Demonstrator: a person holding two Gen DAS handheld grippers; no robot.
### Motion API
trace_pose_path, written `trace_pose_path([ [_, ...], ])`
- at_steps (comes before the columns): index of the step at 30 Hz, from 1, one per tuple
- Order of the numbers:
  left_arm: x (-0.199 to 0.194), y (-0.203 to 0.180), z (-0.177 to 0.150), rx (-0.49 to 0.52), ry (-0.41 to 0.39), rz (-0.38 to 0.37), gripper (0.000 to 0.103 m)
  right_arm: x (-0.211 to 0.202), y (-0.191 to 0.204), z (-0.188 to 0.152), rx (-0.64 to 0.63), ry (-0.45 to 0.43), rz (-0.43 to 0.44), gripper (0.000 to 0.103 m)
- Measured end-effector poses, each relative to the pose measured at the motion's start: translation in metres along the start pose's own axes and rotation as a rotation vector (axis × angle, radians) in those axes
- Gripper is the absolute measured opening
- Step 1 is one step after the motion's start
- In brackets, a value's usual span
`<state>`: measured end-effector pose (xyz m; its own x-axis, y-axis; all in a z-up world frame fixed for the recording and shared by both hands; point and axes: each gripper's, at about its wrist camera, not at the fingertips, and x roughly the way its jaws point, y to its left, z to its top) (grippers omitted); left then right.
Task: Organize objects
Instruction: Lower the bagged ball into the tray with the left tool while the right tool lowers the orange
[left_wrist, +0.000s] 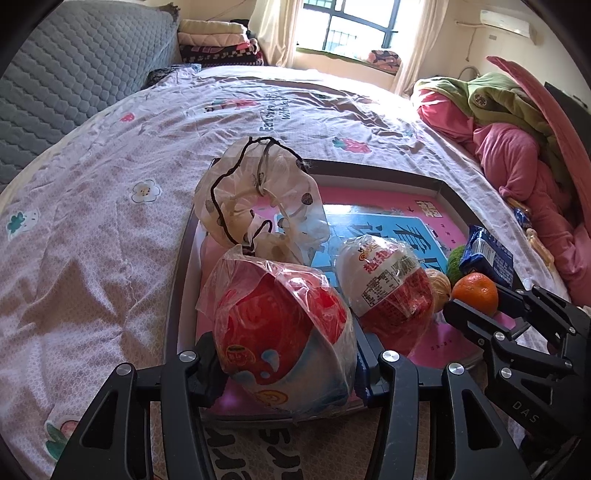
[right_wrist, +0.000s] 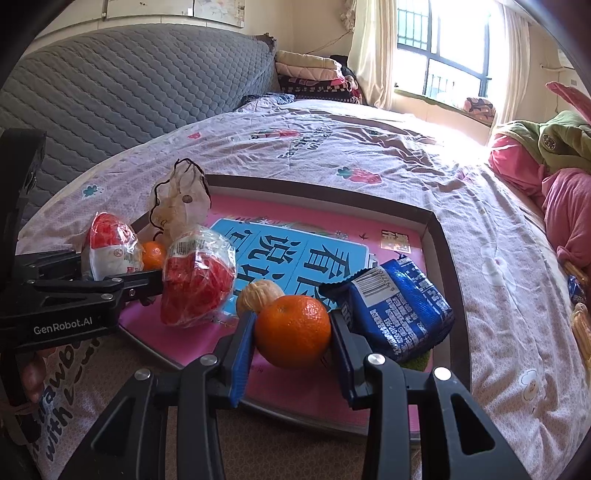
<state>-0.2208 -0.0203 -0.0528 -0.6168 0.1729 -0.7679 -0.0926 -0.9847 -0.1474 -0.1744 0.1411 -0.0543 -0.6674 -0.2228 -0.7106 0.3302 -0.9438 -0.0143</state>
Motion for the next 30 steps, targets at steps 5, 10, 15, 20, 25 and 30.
trace_pose_path([
  [5,0.0012,-0.0013,-0.0023,0.007,0.0,-0.001,0.054,0.0022,-0.0016,-0.0019,0.007,0.01,0.012,0.039],
  [10,0.0021,-0.0042,-0.0042,0.022,-0.002,0.01,0.054,0.0029,-0.0043,-0.0018,0.02,0.014,0.024,0.039],
  [15,0.0023,-0.0051,-0.0048,0.026,-0.011,0.015,0.054,0.005,-0.0071,-0.0028,0.046,0.019,0.04,0.039],
  [20,0.0011,-0.0034,-0.0039,0.015,-0.012,0.01,0.055,0.0045,-0.0079,-0.0034,0.052,0.024,0.04,0.039],
  [25,-0.0003,-0.0039,-0.0036,0.017,-0.018,0.017,0.055,0.0053,-0.008,-0.0026,0.06,0.031,0.042,0.039],
  [30,-0.0012,-0.0056,-0.0044,0.026,-0.023,0.026,0.055,0.0057,-0.008,-0.0018,0.066,0.037,0.041,0.04],
])
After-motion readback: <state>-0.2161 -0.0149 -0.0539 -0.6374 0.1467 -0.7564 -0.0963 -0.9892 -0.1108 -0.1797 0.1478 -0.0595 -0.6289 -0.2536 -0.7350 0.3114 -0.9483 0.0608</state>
